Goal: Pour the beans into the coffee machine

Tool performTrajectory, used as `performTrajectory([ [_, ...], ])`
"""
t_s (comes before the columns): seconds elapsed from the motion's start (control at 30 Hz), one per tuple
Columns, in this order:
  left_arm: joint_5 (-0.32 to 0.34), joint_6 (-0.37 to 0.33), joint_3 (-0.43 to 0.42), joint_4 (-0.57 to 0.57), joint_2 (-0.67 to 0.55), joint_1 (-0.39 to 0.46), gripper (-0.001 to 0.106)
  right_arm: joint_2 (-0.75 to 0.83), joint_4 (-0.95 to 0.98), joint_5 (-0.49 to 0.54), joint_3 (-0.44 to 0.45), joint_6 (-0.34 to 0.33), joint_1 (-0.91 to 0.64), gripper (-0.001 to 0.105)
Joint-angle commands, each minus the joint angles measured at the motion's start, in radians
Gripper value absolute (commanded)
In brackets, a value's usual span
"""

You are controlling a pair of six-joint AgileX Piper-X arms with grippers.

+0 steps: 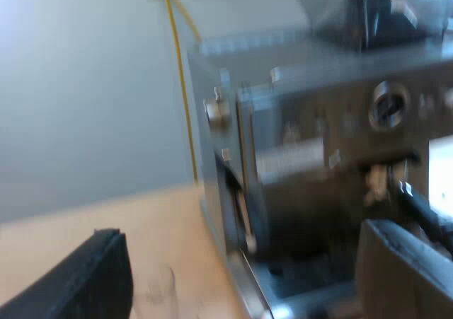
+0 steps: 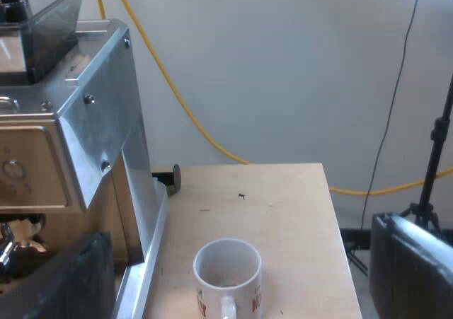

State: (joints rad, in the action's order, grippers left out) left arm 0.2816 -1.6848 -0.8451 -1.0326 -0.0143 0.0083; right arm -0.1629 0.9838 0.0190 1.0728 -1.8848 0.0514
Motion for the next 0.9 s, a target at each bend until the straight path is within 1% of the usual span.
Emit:
performTrajectory([
  [0.03, -0.025, -0.011, -0.009, -0.049, -0.037, -0.002, 0.067, 0.058, -0.006, -0.008, -0.021, -0.001, -0.005, 0.079],
  [0.07, -0.025, -0.013, -0.009, -0.057, -0.039, -0.002, 0.067, 0.062, -0.006, -0.008, -0.021, -0.001, -0.005, 0.079],
  [0.1, -0.025, -0.019, -0.009, -0.066, -0.039, -0.002, 0.067, 0.100, -0.006, -0.008, -0.045, 0.004, -0.005, 0.079],
  [0.2, -0.028, -0.024, -0.009, -0.069, -0.039, -0.002, 0.067, 0.159, -0.006, -0.008, -0.078, 0.004, -0.005, 0.079],
  [0.27, -0.050, -0.024, -0.009, -0.069, -0.039, -0.002, 0.067, 0.193, -0.006, -0.008, -0.104, 0.007, -0.005, 0.079],
  [0.33, -0.075, -0.024, -0.009, -0.069, -0.039, -0.002, 0.067, 0.223, -0.005, -0.008, -0.133, 0.040, -0.005, 0.079],
  [0.37, -0.080, -0.024, -0.009, -0.069, -0.039, -0.002, 0.067, 0.223, 0.007, -0.008, -0.133, 0.051, -0.005, 0.079],
  [0.4, -0.101, -0.024, -0.004, -0.069, -0.039, -0.002, 0.067, 0.218, 0.022, -0.008, -0.133, 0.071, -0.001, 0.079],
  [0.47, -0.106, -0.024, -0.002, -0.069, -0.039, -0.002, 0.067, 0.216, 0.026, -0.019, -0.153, 0.086, 0.000, 0.079],
  [0.53, -0.137, -0.024, 0.034, -0.069, -0.039, -0.002, 0.067, 0.218, 0.026, -0.024, -0.177, 0.088, 0.000, 0.079],
  [0.7, -0.137, -0.026, 0.102, -0.069, -0.039, -0.002, 0.067, 0.218, 0.030, -0.025, -0.224, 0.090, 0.000, 0.079],
  [0.8, -0.137, -0.040, 0.157, -0.069, -0.039, -0.002, 0.067, 0.218, 0.030, -0.049, -0.259, 0.090, 0.000, 0.079],
  [0.9, -0.137, -0.040, 0.207, -0.069, -0.039, -0.002, 0.067, 0.218, 0.030, -0.062, -0.297, 0.090, 0.000, 0.079],
])
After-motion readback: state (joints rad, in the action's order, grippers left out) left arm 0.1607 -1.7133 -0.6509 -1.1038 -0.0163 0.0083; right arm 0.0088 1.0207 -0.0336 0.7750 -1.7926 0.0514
